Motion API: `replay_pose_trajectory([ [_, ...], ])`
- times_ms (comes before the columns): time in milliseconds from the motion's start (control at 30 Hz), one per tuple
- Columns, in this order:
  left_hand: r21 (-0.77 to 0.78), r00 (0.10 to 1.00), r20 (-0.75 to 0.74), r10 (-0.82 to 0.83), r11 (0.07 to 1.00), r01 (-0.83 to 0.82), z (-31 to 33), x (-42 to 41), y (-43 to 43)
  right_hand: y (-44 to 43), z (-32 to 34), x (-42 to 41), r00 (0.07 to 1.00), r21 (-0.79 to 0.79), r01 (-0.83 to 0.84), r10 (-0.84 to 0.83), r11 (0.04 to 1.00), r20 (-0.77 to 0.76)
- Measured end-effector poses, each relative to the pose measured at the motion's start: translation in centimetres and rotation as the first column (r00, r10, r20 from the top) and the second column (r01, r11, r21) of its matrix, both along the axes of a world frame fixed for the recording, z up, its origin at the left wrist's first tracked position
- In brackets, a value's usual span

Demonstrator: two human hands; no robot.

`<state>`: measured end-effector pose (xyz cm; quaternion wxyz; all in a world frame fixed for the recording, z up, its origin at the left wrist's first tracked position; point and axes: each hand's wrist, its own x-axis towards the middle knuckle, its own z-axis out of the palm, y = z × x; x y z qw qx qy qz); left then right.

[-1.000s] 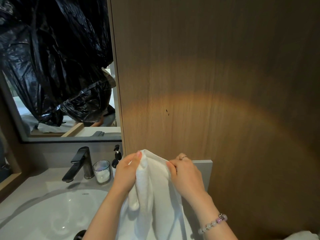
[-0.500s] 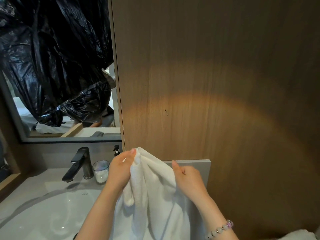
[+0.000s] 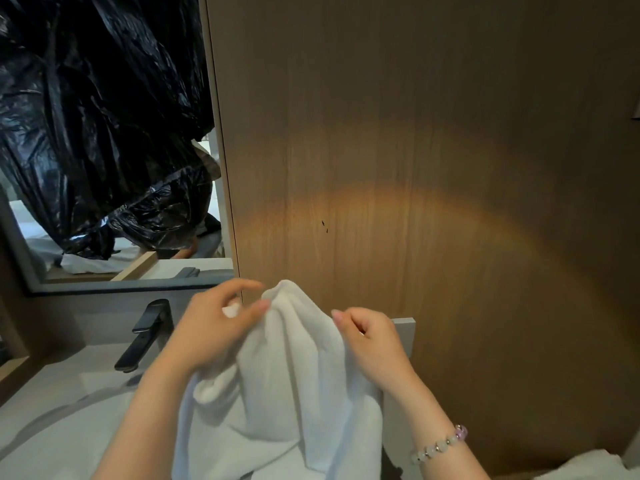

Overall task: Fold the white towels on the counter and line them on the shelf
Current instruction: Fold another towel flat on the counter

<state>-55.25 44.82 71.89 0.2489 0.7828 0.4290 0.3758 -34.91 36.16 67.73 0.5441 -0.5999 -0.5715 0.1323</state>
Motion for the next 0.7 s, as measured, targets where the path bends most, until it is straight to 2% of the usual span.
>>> replay_pose_trajectory([
  [67, -0.023, 0.967, -0.111, -0.229, 0.973, 0.228, 0.3, 1.3, -1.2, 0.7, 0.5, -0.7, 0.997, 0.018, -0.049, 0.047, 0.999, 0.060],
  [167, -0.046, 0.891, -0.240, -0.385, 0.922, 0.385, -0.8, 3.4, -1.8, 1.4, 1.0, -1.6, 0.987, 0.019, -0.137, 0.135, 0.990, 0.091],
  [267, -0.050, 0.890, -0.185, -0.417, 0.908, 0.415, -1.6, 4.2, -2.1, 1.4, 1.0, -1.6, 0.980, 0.016, -0.165, 0.162, 0.986, 0.114],
  [333, -0.118, 0.898, -0.096, -0.429, 0.901, 0.417, -2.0, 4.1, -2.0, 1.2, 0.6, -1.4, 0.981, -0.009, -0.163, 0.163, 0.987, 0.106],
  [433, -0.148, 0.919, 0.012, -0.393, 0.909, 0.390, -2.2, 3.9, -1.5, 0.9, -0.1, -1.0, 0.986, -0.046, -0.153, 0.156, 0.987, 0.052],
  [600, -0.094, 0.961, 0.175, -0.213, 0.968, 0.231, -1.8, 3.6, -1.1, 0.3, -0.8, 0.0, 0.988, -0.081, -0.144, 0.138, 0.986, -0.069],
  [700, -0.119, 0.964, 0.241, -0.114, 0.982, 0.146, -1.7, 2.7, -0.5, 0.1, -1.4, 1.1, 0.986, -0.109, -0.108, 0.093, 0.988, -0.140],
])
